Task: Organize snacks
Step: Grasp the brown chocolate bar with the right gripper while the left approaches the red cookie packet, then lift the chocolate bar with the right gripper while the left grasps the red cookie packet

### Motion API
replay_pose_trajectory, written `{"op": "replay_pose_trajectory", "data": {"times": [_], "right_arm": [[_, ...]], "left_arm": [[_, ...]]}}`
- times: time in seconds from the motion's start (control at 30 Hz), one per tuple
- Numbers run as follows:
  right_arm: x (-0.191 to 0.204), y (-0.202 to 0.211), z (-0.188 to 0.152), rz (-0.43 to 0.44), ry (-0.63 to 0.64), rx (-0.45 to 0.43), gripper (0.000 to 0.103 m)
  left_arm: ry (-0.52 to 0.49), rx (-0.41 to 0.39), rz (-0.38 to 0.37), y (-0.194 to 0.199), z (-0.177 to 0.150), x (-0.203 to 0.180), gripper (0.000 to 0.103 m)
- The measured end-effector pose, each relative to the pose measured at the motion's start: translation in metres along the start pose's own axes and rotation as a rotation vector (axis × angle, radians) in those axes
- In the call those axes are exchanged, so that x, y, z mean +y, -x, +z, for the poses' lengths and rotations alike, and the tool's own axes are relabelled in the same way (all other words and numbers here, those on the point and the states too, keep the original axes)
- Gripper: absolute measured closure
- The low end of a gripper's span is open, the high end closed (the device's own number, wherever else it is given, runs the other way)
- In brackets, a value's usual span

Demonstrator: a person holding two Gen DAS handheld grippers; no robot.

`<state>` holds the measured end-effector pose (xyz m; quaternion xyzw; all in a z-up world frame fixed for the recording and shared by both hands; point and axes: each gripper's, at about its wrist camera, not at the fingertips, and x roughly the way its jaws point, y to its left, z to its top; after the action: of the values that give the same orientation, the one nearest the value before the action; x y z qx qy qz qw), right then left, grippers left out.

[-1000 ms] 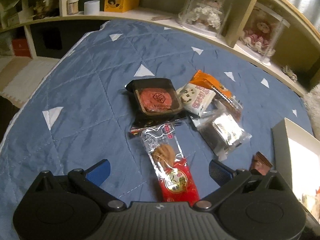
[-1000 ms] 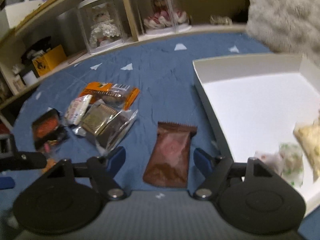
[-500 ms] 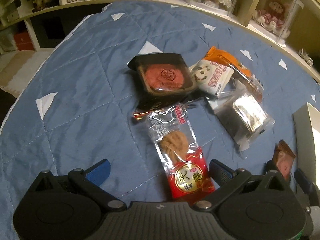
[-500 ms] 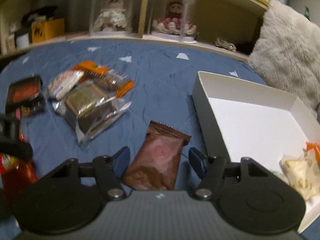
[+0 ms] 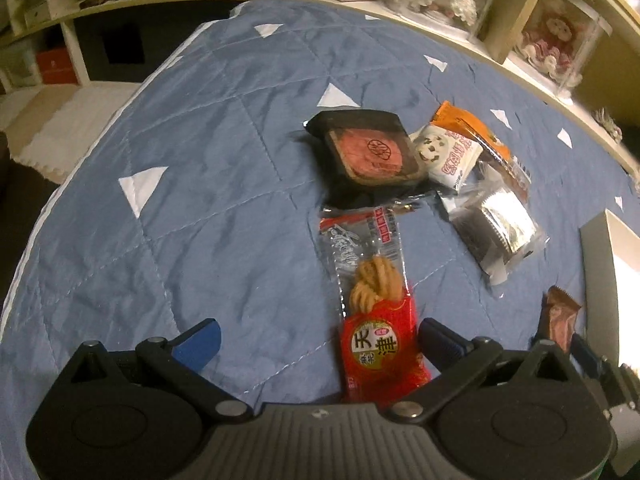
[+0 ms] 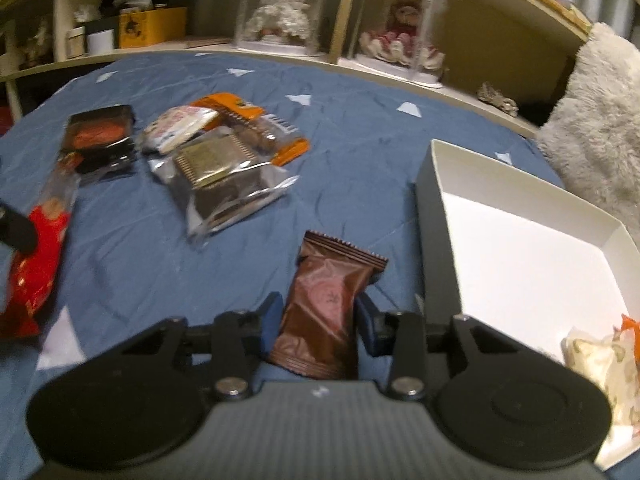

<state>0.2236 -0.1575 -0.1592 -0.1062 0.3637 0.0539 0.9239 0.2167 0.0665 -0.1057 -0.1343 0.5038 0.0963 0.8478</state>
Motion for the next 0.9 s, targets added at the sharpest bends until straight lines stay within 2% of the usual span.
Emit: {"op": "replay_pose_trajectory", "data": {"times": [0.2, 0.33, 0.43, 0.5, 0.7, 0.9], "right_arm": [[0.006, 0.029, -0.008, 0.147, 0.037, 0.029, 0.058], [0.014, 0.047, -0.014, 0.257, 0.091, 0.064, 0.058], [0.021, 0.058, -0.021, 0.314, 0.132, 0.1, 0.058], [0.023, 0.065, -0.025, 0.33, 0.146, 0.124, 0.057], [0.017, 0.067, -0.027, 0.36, 0.015, 0.201, 0.044], [0.004, 0.059, -0.023, 0.37, -0.18, 0.271, 0.042]], "left_arm": [[-0.038, 0.013, -0.019, 0.003, -0.003, -0.002, 0.0], [-0.077, 0.025, 0.013, 0.003, -0.008, -0.002, 0.0], [-0.081, 0.017, 0.035, 0.005, -0.008, 0.0, 0.0], [-0.067, -0.001, 0.006, 0.009, -0.007, 0.001, 0.0], [-0.027, -0.024, -0.077, 0.009, -0.004, -0.008, 0.0], [0.074, -0.017, -0.094, -0.008, -0.005, -0.02, 0.001]]}}
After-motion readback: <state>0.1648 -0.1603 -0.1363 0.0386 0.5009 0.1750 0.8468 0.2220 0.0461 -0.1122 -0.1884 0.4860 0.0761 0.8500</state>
